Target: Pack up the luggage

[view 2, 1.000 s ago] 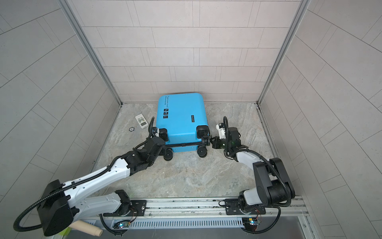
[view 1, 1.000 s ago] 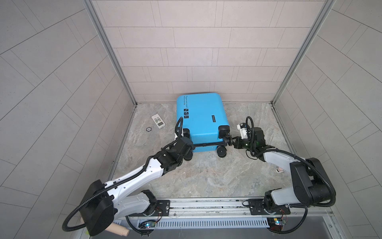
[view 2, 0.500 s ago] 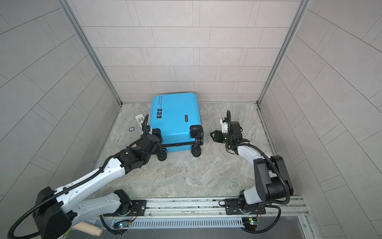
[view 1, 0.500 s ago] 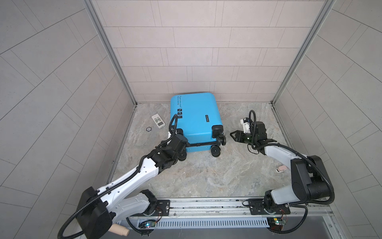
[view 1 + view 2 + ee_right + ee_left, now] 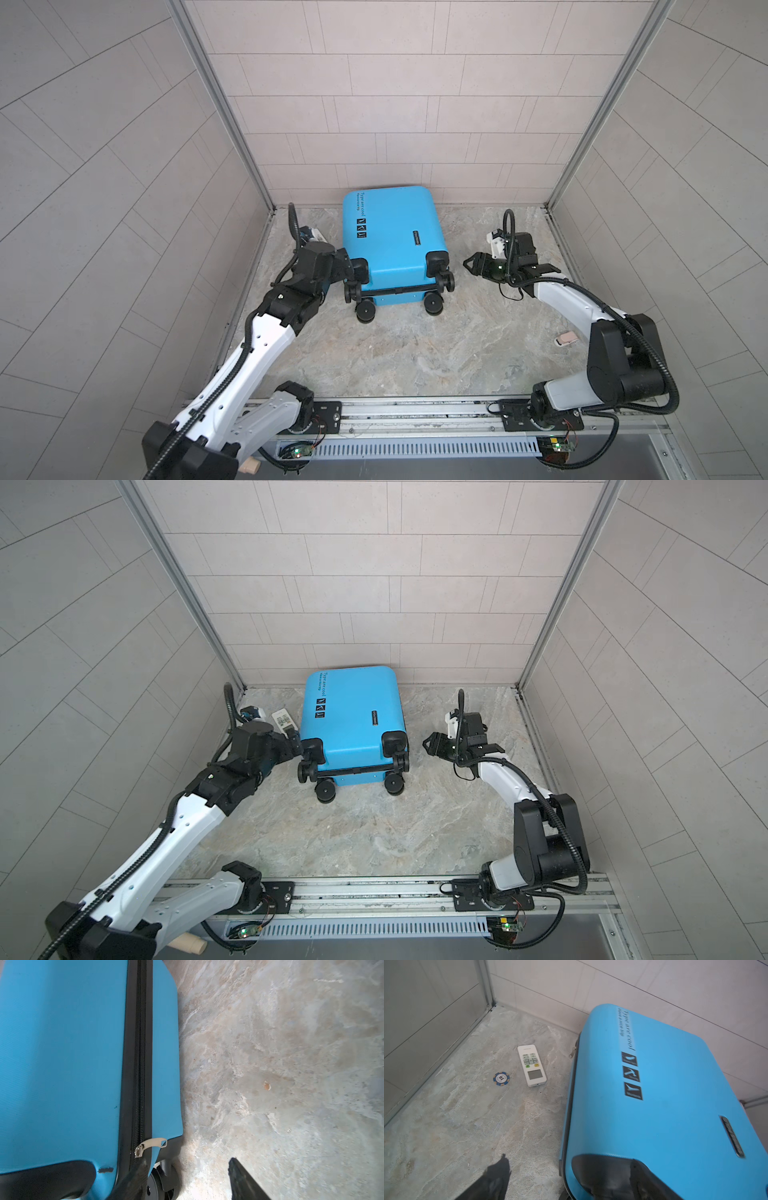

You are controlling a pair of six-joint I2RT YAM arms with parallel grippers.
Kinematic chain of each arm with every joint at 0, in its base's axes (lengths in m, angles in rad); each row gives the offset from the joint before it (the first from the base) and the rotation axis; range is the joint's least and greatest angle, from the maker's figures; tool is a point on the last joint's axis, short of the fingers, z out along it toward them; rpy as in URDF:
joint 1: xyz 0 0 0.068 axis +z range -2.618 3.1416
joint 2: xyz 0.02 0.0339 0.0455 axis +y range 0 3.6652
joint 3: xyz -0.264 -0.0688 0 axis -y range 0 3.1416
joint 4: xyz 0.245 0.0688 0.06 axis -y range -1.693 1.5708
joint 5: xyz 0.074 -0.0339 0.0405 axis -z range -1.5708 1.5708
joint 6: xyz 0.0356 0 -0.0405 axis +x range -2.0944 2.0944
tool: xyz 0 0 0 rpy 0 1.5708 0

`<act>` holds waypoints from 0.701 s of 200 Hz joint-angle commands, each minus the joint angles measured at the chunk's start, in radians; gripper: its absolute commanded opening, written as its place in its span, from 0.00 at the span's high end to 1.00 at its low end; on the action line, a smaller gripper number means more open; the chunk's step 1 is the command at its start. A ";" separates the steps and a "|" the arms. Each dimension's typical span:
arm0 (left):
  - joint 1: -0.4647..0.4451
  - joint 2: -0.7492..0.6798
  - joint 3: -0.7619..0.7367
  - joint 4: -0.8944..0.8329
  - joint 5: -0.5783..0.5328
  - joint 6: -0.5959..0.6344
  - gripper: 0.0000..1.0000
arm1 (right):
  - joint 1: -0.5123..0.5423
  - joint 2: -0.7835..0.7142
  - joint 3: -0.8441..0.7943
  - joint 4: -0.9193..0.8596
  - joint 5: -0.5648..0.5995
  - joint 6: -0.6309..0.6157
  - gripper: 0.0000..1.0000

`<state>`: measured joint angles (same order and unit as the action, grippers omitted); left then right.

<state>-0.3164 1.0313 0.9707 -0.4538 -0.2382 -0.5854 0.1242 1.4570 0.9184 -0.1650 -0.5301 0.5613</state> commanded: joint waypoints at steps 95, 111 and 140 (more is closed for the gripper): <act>0.217 0.613 0.383 -0.043 0.351 -0.013 0.16 | 0.146 0.122 0.135 -0.122 0.023 0.022 0.25; 0.200 0.658 0.431 -0.066 0.347 0.011 0.16 | 0.175 0.106 0.128 -0.132 0.042 -0.001 0.24; 0.174 0.734 0.510 -0.103 0.370 0.041 0.16 | 0.214 0.067 0.097 -0.139 0.054 -0.015 0.24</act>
<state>-0.0879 1.7039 1.4208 -0.4747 0.0544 -0.5980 0.2665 1.5696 1.0393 -0.2874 -0.4240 0.5804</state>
